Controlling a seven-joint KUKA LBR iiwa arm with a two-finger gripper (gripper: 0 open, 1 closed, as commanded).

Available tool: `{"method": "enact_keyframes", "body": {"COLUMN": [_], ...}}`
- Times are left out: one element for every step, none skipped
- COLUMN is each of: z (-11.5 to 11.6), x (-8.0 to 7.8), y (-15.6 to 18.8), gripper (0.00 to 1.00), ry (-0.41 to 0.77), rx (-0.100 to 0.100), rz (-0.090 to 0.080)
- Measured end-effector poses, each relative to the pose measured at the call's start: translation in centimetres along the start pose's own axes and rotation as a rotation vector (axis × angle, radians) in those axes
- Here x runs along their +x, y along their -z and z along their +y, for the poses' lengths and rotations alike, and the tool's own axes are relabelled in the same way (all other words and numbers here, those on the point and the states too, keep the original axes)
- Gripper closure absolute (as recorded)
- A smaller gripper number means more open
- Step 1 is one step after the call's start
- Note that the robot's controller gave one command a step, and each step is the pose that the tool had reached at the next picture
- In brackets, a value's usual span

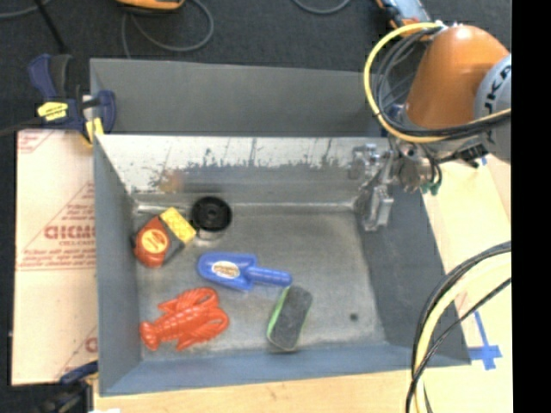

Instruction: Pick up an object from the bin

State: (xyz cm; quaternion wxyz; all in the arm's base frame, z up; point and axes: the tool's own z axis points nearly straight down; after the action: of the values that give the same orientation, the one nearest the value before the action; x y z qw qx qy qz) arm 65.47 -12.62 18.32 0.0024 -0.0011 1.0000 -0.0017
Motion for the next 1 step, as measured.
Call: {"method": "enact_keyframes", "body": {"z": [0.0], "x": [0.0], "y": [0.0], "gripper": [0.0], "ry": [0.0], "rx": [0.0], "rz": [0.0]}}
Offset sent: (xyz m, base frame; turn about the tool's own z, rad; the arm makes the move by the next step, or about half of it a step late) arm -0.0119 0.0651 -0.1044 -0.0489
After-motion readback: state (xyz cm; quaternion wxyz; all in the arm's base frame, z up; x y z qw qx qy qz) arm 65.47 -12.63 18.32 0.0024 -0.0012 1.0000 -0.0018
